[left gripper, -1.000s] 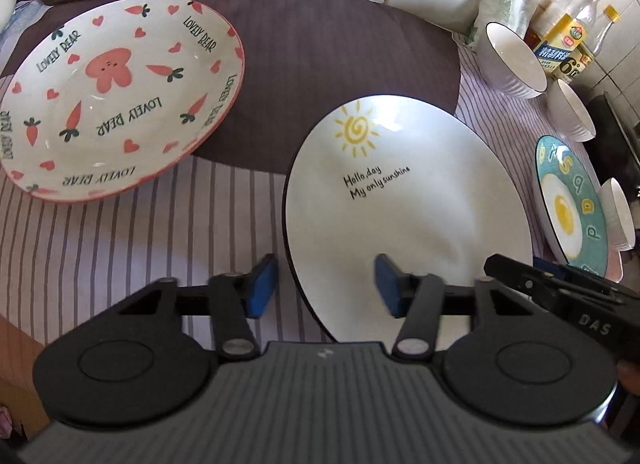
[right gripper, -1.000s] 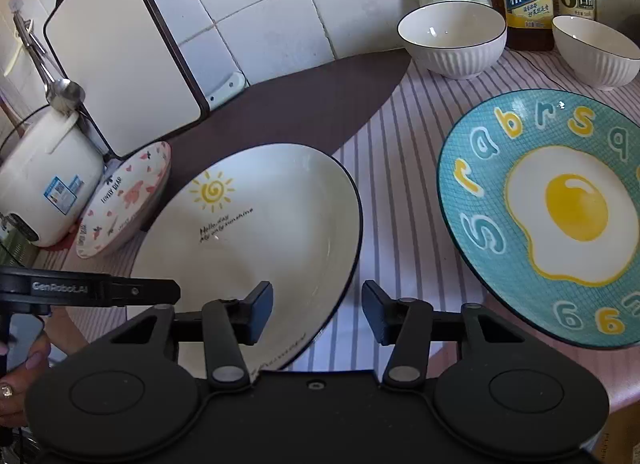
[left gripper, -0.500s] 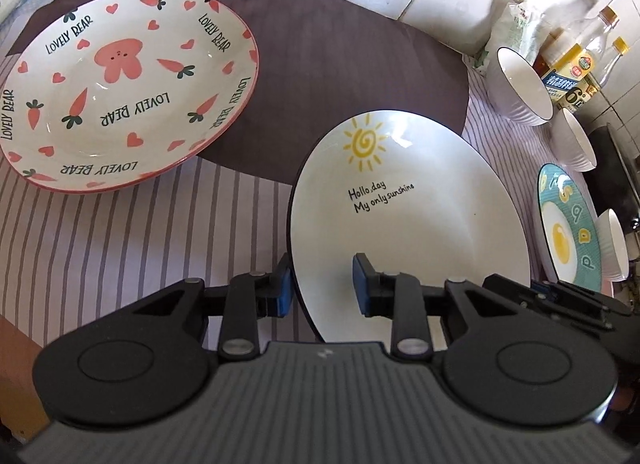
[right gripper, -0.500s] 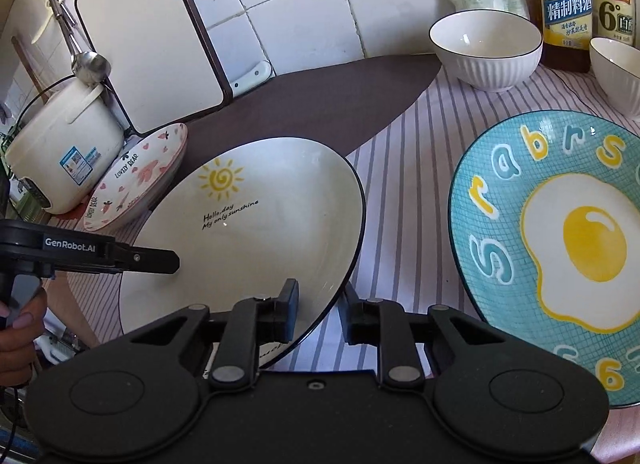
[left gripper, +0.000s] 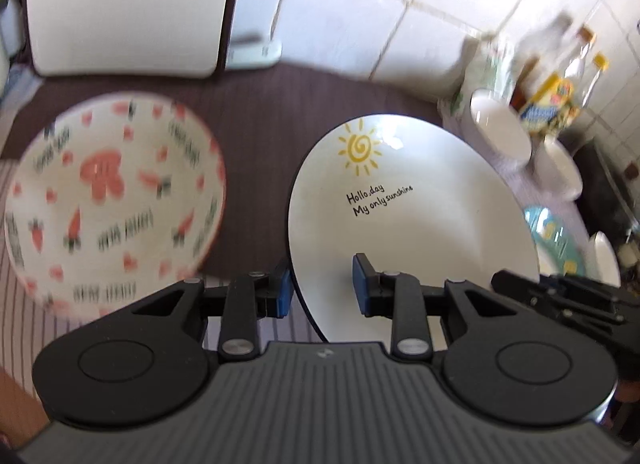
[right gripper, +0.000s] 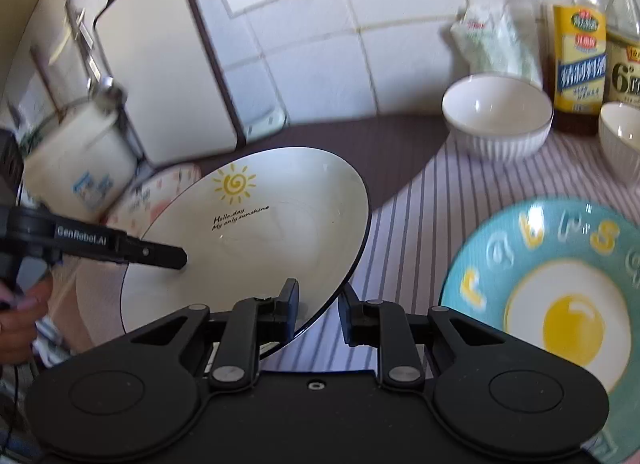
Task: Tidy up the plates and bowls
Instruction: 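Lift the sun-print plate and carry it toward the cutting board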
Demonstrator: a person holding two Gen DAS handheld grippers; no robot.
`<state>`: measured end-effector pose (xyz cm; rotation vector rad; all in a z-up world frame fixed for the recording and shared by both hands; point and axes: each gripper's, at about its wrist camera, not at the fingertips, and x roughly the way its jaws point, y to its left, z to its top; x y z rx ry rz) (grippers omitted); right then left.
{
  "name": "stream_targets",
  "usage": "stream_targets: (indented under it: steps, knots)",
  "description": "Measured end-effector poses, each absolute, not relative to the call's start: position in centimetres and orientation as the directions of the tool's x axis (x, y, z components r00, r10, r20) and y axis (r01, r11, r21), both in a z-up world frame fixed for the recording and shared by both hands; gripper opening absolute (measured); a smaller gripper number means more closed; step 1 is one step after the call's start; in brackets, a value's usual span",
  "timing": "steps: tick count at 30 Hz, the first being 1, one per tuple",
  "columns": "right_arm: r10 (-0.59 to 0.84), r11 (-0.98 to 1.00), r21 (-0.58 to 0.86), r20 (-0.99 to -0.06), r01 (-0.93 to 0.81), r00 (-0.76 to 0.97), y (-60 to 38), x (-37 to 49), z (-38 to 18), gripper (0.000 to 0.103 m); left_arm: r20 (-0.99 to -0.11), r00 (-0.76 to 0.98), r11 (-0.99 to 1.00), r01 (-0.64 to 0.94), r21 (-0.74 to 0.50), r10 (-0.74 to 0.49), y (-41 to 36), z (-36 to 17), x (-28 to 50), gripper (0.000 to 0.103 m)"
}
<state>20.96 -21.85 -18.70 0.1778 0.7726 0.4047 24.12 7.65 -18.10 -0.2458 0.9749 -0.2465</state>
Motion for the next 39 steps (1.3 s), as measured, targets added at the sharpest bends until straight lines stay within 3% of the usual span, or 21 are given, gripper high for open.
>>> stream_targets:
  steps: [12,23,39]
  knots:
    - [0.434,0.901,0.308,-0.6,-0.307,0.672,-21.2,28.7,-16.7,0.026,-0.732,0.629,0.961,0.097,-0.259,-0.261,7.5,-16.2,31.9,0.028]
    - [0.443,0.895,0.352,-0.649,-0.273,0.618,-20.6,33.0,-19.7,0.027,-0.792,0.572,0.971,0.038,-0.235,-0.214,7.7,-19.5,36.4,0.028]
    - [0.396,0.918,0.293,-0.723,-0.268,0.566,-18.5,36.6,-21.6,0.029,-0.841,0.516,0.978,-0.029,-0.206,-0.162,8.0,-23.3,39.1,0.029]
